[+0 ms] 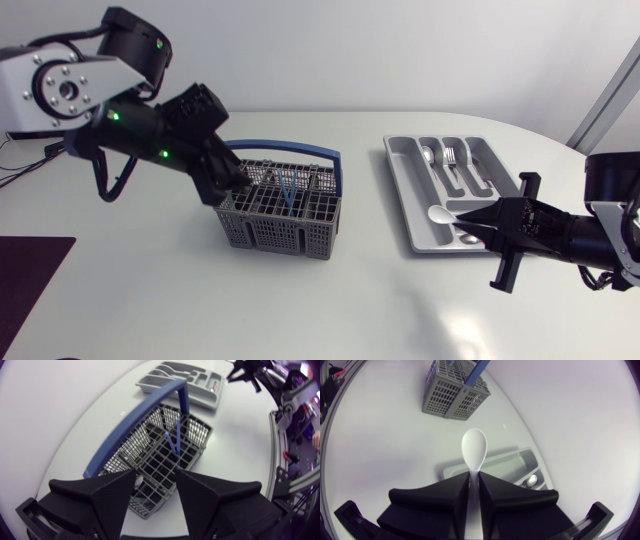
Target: Unload the cutlery basket into the drawer organizer.
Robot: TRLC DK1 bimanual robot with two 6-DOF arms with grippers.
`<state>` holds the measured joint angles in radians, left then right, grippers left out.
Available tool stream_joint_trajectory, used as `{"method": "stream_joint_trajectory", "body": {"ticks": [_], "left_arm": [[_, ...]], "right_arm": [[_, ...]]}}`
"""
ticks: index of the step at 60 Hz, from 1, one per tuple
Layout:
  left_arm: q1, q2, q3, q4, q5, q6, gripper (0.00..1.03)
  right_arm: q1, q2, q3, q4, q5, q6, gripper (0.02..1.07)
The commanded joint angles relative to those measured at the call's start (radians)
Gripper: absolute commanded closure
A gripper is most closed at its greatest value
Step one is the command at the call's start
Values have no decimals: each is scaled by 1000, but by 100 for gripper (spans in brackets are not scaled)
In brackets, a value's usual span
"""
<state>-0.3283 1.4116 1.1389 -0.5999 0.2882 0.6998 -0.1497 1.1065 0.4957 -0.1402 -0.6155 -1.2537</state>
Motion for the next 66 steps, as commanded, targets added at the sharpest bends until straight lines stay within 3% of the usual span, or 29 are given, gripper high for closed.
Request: {"method": "stream_joint_trajectory", "body": {"ticks": [1, 26, 43, 55, 66], "left_arm": [[-5, -45, -71, 35, -9, 158, 47], [11, -48, -154, 121, -49, 429, 47], [46, -49, -185, 201, -49, 538, 47], [55, -48, -197, 230, -55, 573, 47], [63, -43, -195, 242, -57, 593, 47]], "right_arm": [[-68, 102, 46, -35, -32, -142, 102], [-280, 516, 379, -300, -38, -512, 102], [-297, 694, 504, -331, 39, -559, 101], [-271, 730, 503, -326, 99, -579, 100], [-257, 724, 488, -303, 148, -556, 67]]}}
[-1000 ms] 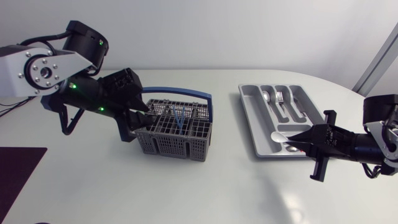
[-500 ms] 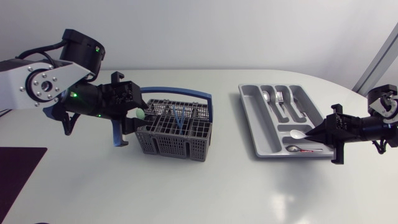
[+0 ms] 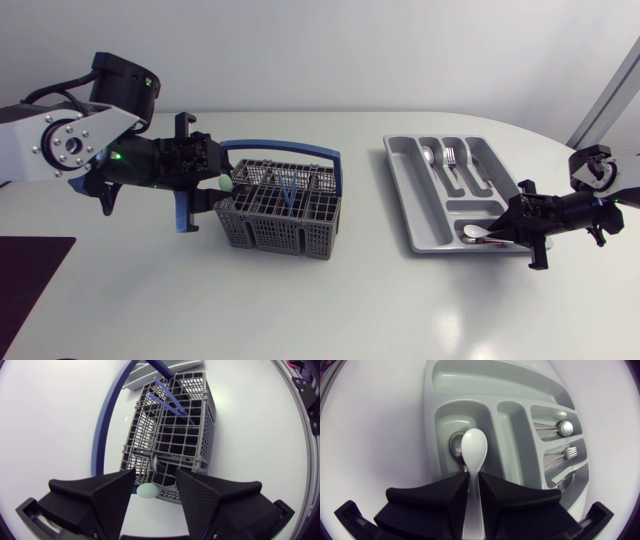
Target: Unload the cutlery basket into the drawer organizer.
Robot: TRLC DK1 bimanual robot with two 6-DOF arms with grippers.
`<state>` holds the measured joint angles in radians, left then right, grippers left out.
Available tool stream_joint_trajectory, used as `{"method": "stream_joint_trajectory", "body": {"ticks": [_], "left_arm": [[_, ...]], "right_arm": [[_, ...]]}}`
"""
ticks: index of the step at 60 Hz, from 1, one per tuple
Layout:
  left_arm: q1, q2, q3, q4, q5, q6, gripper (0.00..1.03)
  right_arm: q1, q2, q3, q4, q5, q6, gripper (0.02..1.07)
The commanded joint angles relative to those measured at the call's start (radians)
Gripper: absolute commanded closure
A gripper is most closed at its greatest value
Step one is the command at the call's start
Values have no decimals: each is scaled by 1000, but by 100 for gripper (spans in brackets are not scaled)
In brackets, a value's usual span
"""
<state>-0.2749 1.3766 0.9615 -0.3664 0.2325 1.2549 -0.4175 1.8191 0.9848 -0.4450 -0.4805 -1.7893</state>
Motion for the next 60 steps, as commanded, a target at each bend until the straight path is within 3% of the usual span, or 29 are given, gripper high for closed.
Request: {"method": "stream_joint_trajectory", "body": {"ticks": [1, 5, 19, 23, 29, 36, 54, 60], "left_arm": [[11, -8, -20, 9, -1, 41, 47], [9, -5, -18, 17, -7, 44, 47], [-18, 15, -41, 55, -51, 41, 47], [-35, 2, -78, 104, -71, 34, 47], [-63, -19, -139, 184, -110, 18, 47], [-89, -33, -185, 271, -147, -14, 47], [-118, -39, -239, 389, -203, -51, 49], [-118, -33, -241, 400, -211, -51, 59]], "right_arm": [[13, 6, -3, 3, 14, -19, 63], [13, -17, -21, 14, 20, -13, 51], [11, -155, -97, 17, -7, 19, 35], [11, -207, -130, 19, -26, 22, 33], [11, -271, -178, 19, -41, 39, 19], [13, -342, -232, 19, -66, 50, 11], [17, -468, -324, 20, -124, 74, 9], [17, -474, -331, 19, -135, 82, 9]]}}
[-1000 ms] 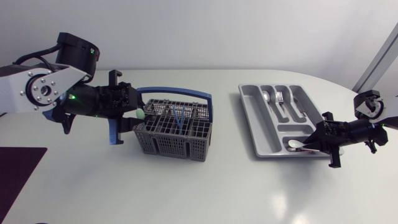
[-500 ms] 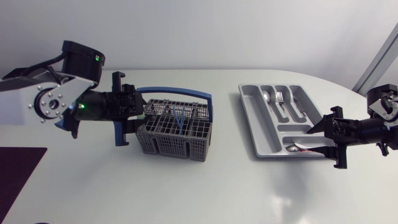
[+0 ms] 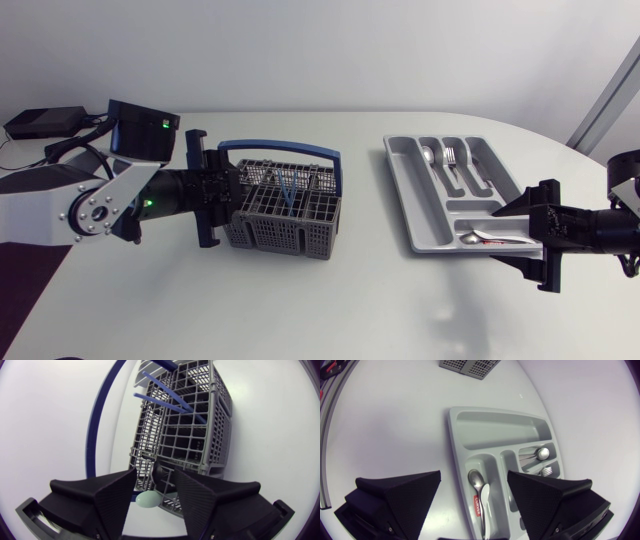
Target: Unload the cutlery basket into the drawer organizer.
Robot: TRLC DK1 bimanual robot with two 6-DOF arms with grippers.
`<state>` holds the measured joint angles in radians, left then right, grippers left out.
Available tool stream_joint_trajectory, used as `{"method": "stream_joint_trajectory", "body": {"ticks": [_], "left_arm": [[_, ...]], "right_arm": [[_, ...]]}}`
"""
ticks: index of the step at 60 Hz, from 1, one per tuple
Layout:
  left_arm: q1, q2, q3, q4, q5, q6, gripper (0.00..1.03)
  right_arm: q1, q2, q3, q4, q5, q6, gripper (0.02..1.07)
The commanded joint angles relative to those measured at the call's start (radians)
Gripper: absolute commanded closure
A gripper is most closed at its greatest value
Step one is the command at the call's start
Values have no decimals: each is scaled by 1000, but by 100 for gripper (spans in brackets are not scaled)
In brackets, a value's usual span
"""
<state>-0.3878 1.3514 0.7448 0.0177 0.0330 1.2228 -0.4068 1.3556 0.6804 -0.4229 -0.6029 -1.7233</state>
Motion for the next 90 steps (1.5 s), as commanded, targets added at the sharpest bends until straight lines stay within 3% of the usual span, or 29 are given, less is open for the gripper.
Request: {"method": "stream_joint_trajectory", "body": {"ticks": [1, 10, 28, 35, 42, 51, 90], "left_arm": [[-5, -5, -24, 19, -16, -19, 61], [-10, 14, -33, 48, -28, -17, 70], [-10, 46, -32, 60, -35, -9, 70], [-10, 55, -24, 65, -35, -8, 75], [-10, 68, -19, 65, -35, -8, 82], [-13, 74, -13, 68, -41, -11, 100], [-14, 5, -41, 68, -47, -28, 100]], "right_arm": [[6, -10, -28, -4, -12, 18, 9], [6, -26, -44, -4, -15, 18, 9], [6, -52, -61, -4, -20, 19, 9], [6, -55, -65, -4, -20, 19, 9], [6, -59, -68, -4, -21, 19, 9], [5, -62, -76, -5, -21, 19, 9], [10, -56, -97, 12, -21, 19, 9]]}}
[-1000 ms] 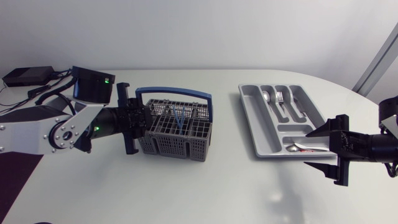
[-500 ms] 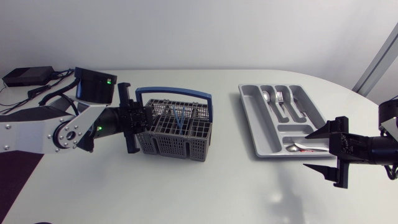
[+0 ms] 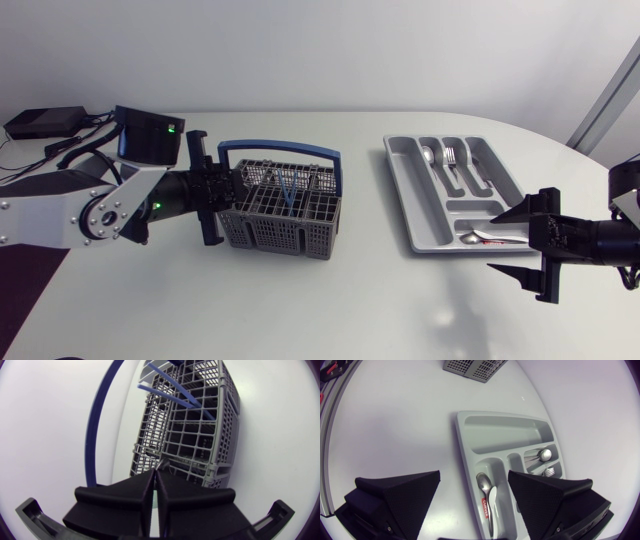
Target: Unload the cutlery basket into the drawer organizer.
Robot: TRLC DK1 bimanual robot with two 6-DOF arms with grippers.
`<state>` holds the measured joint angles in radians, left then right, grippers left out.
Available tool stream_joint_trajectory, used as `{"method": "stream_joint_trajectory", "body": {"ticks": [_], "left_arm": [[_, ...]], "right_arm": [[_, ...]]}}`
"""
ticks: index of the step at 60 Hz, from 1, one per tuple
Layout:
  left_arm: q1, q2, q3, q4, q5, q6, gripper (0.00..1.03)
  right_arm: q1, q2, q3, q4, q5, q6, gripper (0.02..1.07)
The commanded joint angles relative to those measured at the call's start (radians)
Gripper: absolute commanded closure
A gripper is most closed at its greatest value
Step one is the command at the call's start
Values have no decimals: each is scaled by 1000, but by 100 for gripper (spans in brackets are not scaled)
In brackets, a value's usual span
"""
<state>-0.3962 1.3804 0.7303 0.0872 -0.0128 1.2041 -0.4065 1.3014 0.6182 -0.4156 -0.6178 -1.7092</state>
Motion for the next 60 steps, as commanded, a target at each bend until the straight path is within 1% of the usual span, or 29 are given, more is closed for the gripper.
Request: {"method": "stream_joint_trajectory", "body": {"ticks": [1, 12, 29, 35, 41, 48, 56, 60], "left_arm": [[-6, -24, -26, 0, 1, -9, 100], [-4, -38, -31, 14, -1, -31, 100], [-4, -178, -51, 3, 5, -98, 100], [-1, -202, -58, 0, 27, -132, 100], [30, -219, -54, -10, 74, -179, 100], [49, -245, -49, -20, 106, -230, 100], [56, -304, -45, -41, 111, -290, 100], [54, -334, -25, -84, 114, -321, 100]], "right_arm": [[9, -2, -35, 5, -7, 5, 9], [11, -7, -35, 5, -7, 8, 9], [11, -17, -41, 1, -7, 6, 9], [15, -22, -44, -2, -7, 8, 9], [17, -28, -48, -3, -7, 8, 9], [20, -37, -52, -5, -7, 10, 9], [18, -77, -54, -11, -17, 29, 9], [21, -103, -57, -14, -26, 46, 9]]}}
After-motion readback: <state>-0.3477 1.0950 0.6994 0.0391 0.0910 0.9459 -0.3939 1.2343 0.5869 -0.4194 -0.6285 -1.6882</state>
